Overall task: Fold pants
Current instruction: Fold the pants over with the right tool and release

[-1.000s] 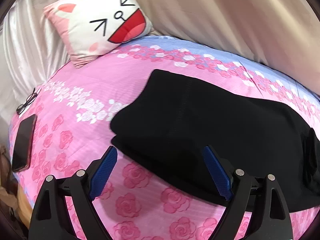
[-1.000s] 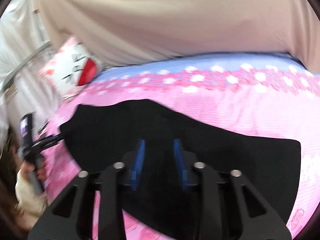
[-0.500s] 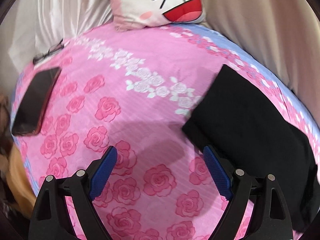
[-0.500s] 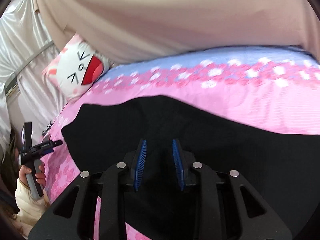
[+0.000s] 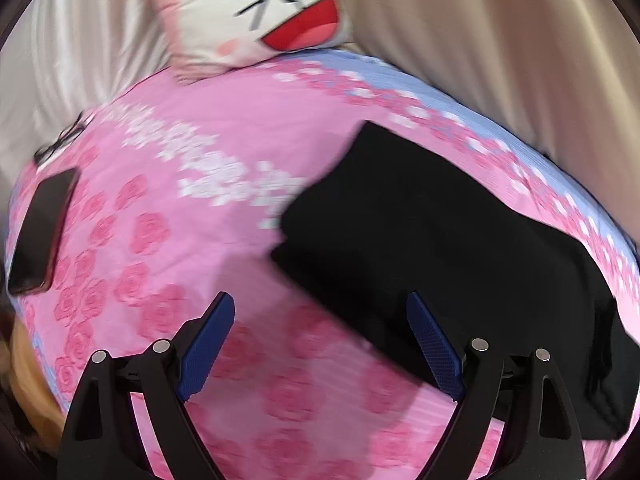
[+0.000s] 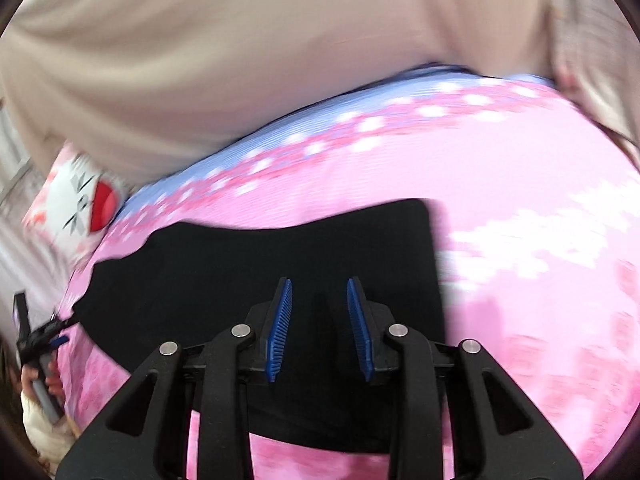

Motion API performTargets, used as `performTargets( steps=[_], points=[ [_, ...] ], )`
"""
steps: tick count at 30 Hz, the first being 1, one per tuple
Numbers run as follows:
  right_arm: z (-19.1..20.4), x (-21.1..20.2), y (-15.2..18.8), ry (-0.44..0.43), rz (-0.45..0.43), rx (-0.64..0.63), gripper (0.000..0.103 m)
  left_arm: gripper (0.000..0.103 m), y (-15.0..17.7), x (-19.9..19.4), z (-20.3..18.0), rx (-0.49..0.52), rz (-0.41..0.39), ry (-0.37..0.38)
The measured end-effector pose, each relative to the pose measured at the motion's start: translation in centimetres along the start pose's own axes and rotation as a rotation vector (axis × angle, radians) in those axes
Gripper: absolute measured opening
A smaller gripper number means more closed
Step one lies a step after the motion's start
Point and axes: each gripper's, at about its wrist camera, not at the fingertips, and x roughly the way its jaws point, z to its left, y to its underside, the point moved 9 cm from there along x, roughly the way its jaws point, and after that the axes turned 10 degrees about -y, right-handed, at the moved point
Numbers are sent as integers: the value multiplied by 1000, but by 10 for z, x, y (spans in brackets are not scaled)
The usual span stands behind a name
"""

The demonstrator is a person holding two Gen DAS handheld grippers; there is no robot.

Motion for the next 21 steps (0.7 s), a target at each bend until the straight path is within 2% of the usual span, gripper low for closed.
performTargets(
  steps=[4,10,13,14,16,17,18,19,21],
  points=[
    [-18,-14,2,-18,-27,40,29,85,5,-17,-59,100,-9,84],
    [5,4,15,-89,27,-10,30,85,28,-49,-182,329,-48,201],
    [9,12,21,-103,43,-22,31,85,45,-59,-235,427,-72,223],
    [8,14,23,-100,46,-26,31,86,50,-59,-249,461,-90,214],
    [9,17,26,-108,53,-28,31,85,54,-46,-265,519,-134,92],
    [8,17,26,-115,50,-24,31,76,56,-35,-267,549,-172,-13],
    [8,17,26,-122,51,-22,31,67,58,-29,-267,562,-193,-60],
    [7,16,26,-129,49,-21,31,67,58,-25,-264,559,-212,-70],
    [6,14,25,-130,46,-25,31,67,56,-24,-254,530,-192,-59]
  ],
)
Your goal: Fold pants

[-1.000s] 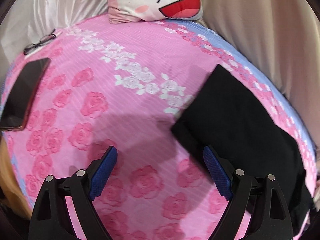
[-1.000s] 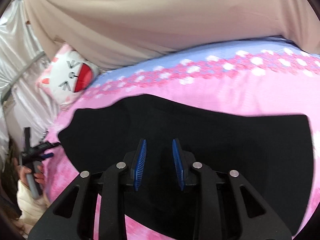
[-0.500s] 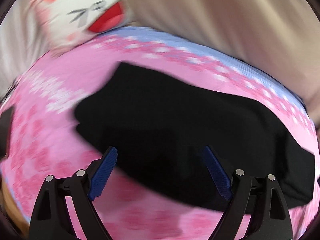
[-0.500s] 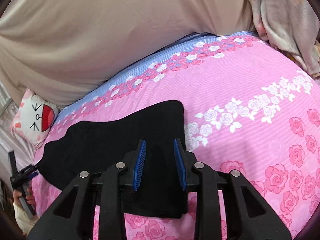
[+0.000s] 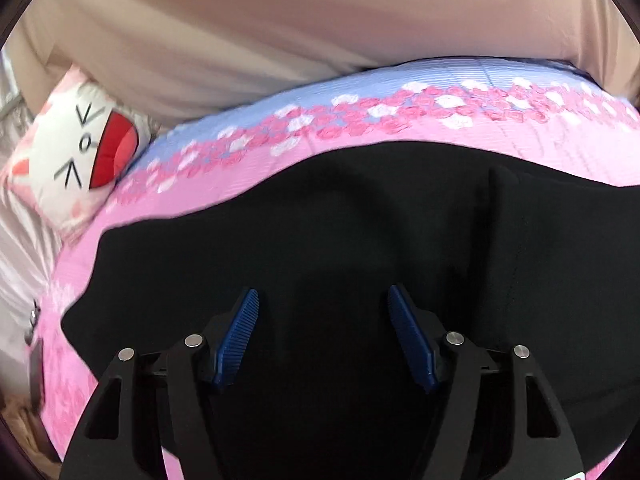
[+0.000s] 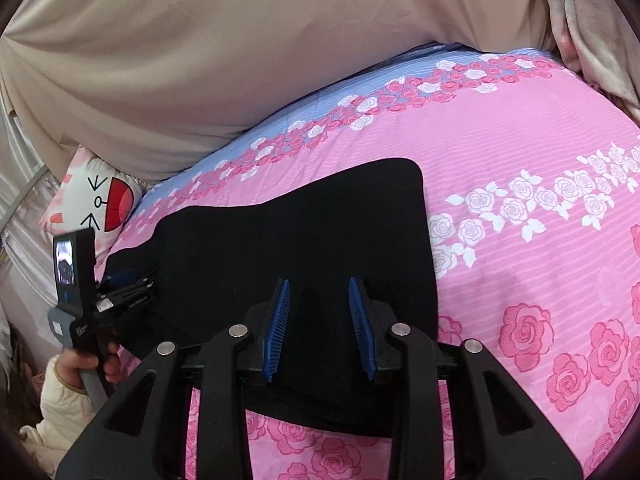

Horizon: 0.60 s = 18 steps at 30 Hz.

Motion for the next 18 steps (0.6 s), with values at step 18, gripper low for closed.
performTargets(
  steps=[18],
  points=[
    [56,23,-13,-19,9,-109,49,92,95,57,292,-659,226,-130]
  ],
)
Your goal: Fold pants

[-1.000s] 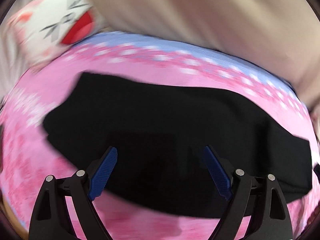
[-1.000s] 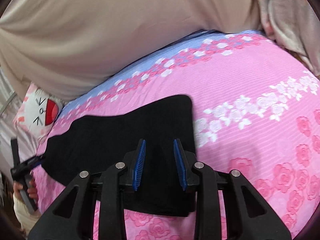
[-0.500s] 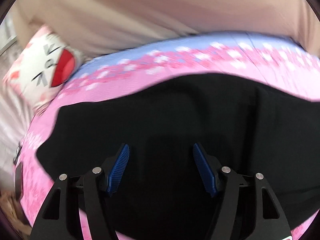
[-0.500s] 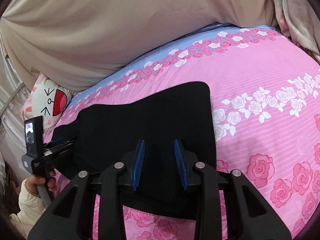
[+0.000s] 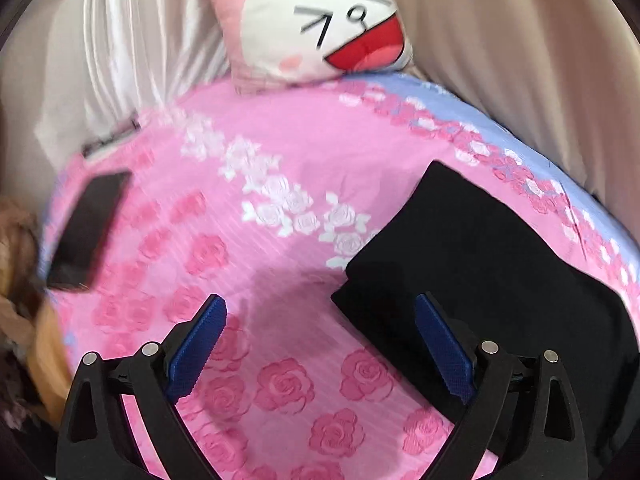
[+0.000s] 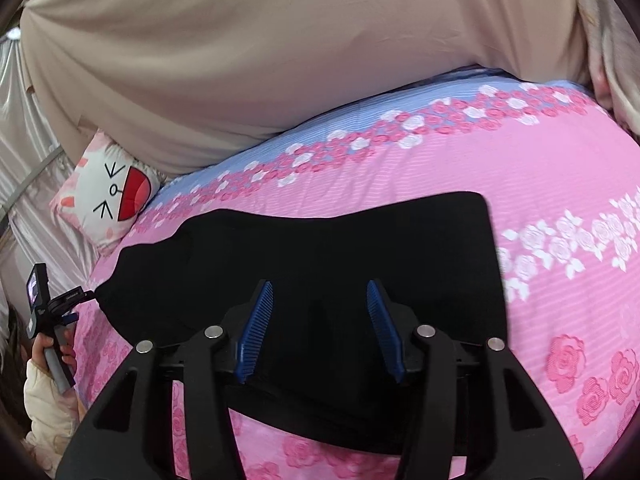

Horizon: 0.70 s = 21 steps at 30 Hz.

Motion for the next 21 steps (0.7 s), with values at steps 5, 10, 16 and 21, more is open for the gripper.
performTargets(
  steps=[5,10,16,21],
  points=[
    [17,4,-1,33,10,-53,56,94,8,29,-11,-52,99,53],
    [24,10,2,48,31,-67,56,94,7,30,-26,-15,71,51],
    [32,20,1,33,45,-77,56,68,-5,30,-42,-10,55,160],
    [27,17,0,41,34,-64,56,13,-23,8,-62,48,-25,166]
  ],
)
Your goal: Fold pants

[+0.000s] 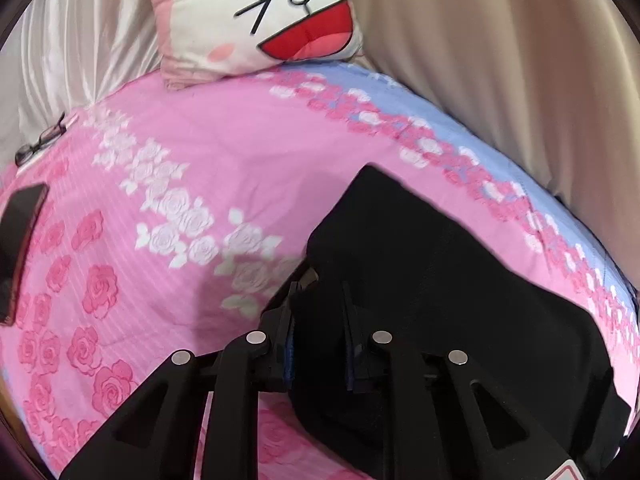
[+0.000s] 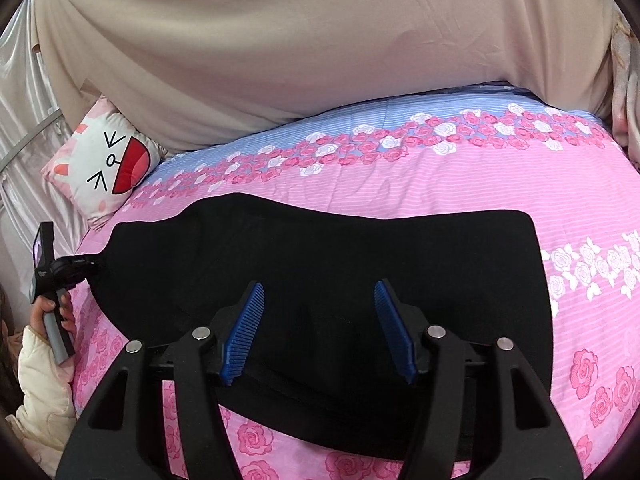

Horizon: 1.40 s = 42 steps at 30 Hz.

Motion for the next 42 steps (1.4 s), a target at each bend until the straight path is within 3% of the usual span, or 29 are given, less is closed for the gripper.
performTargets(
  steps=[3,6,10,13,16,20,21,22,24,26,28,30,31,33,35,38,39,42],
  points=[
    [-14,-10,-1,19,-26,25,57,13,-11,-40,-30,71,-102,37],
    [-38,-25,-1,53,-57,71,61,13,-10,-105,-94,191,-206,162],
    [-73,-50,2,86,-100,147,61,13,32,-188,-210,430,-310,347],
    [-99,-74,8,119,-132,192,61,13,87,-218,-286,589,-296,464],
    [-123,-99,16,143,-159,228,61,13,157,-221,-352,735,-217,526],
    [-150,-125,26,167,-181,266,61,15,248,-193,-402,891,-84,508],
    [-156,-131,29,167,-186,278,61,16,264,-183,-408,912,-78,467],
    [-159,-134,31,165,-188,283,61,16,267,-186,-411,923,-137,438],
    [-164,-135,34,151,-184,290,61,27,270,-195,-410,943,-174,418],
    [-164,-128,32,122,-176,293,61,41,265,-209,-405,906,-109,488],
    [-157,-119,25,72,-170,286,61,57,252,-229,-395,854,-92,563],
    [-145,-111,17,21,-166,272,61,67,232,-253,-382,802,-147,605],
    [-136,-105,11,-15,-159,261,61,69,216,-265,-370,771,-193,609],
    [-118,-91,0,-73,-133,236,61,82,190,-276,-352,716,-254,605],
    [-98,-75,-9,-119,-92,211,81,87,157,-272,-329,647,-311,534],
    [-70,-48,-16,-160,-31,165,87,87,119,-236,-294,575,-335,328],
    [-64,-41,-16,-165,-16,157,88,87,107,-216,-277,538,-308,262],
    [-47,-14,-15,-184,51,153,95,87,93,-182,-238,459,-224,224]
  ],
)
